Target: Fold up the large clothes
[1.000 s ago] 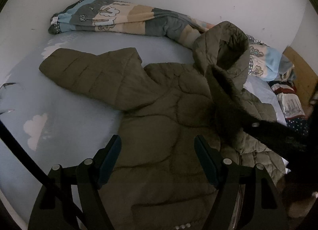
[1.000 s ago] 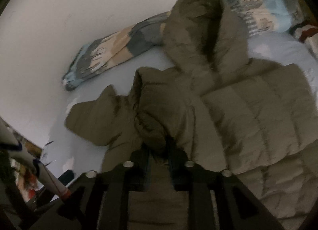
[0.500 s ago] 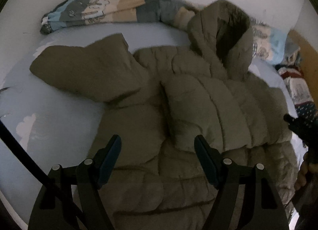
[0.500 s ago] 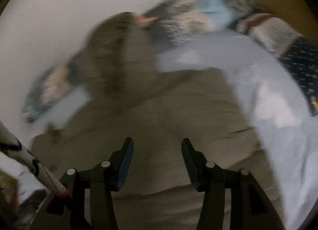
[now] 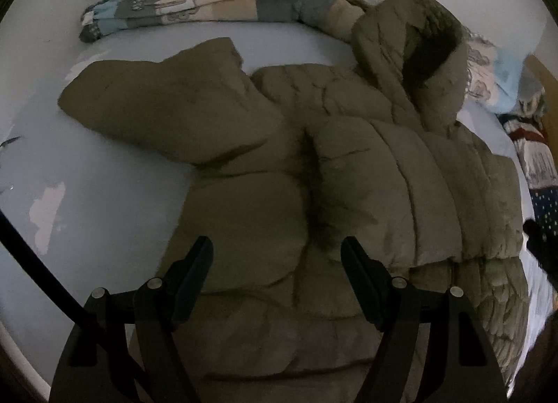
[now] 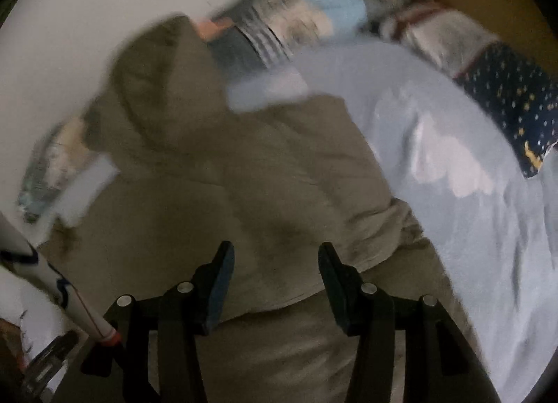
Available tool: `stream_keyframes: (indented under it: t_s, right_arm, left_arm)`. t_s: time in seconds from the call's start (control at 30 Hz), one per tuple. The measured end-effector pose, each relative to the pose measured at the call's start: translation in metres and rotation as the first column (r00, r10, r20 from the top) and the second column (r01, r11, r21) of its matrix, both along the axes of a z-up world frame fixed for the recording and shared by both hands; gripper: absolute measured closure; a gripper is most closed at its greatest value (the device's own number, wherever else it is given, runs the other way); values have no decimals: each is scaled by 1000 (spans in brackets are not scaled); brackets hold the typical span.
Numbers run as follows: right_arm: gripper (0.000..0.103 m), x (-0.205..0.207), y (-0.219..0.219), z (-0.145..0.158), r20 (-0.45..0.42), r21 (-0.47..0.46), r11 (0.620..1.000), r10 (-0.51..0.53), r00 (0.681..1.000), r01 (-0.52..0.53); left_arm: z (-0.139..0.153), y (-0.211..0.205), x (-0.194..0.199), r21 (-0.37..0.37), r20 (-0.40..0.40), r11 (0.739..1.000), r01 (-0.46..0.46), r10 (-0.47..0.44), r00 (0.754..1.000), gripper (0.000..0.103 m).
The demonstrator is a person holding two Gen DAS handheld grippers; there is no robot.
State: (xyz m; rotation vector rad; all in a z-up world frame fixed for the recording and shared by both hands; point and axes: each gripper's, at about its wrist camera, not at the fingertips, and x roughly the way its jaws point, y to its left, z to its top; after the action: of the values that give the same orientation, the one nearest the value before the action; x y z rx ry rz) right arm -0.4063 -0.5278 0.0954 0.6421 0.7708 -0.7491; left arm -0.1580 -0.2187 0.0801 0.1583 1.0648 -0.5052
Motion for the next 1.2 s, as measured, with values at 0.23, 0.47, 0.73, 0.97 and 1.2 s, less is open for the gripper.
stream_keyframes:
  t_s: [0.23, 0.47, 0.73, 0.97, 1.2]
  right_arm:
    - [49, 35, 85, 5, 26, -25, 985, 171, 985, -170]
    - [49, 75, 103, -34, -97, -120, 952, 271, 958, -282]
    - [47, 86, 96, -42, -121, -62, 963, 255, 959, -263]
    - [46, 69, 102, -16, -55, -97, 958, 267, 962, -271]
    - [46, 55, 93, -11, -17, -54, 970, 238, 971, -239]
  left_arm:
    - [-1, 14, 5, 12, -16, 1000, -2, 2, 1000, 28]
    - [2, 23, 9, 31, 0, 1000, 4, -4, 1000, 28]
    - [16, 48, 29, 1, 31, 1000, -28, 28, 999, 28]
    - [25, 111, 78, -22, 42, 981, -190, 191, 981, 28]
    - [24, 190, 135, -80, -16, 922, -378, 378, 926, 28]
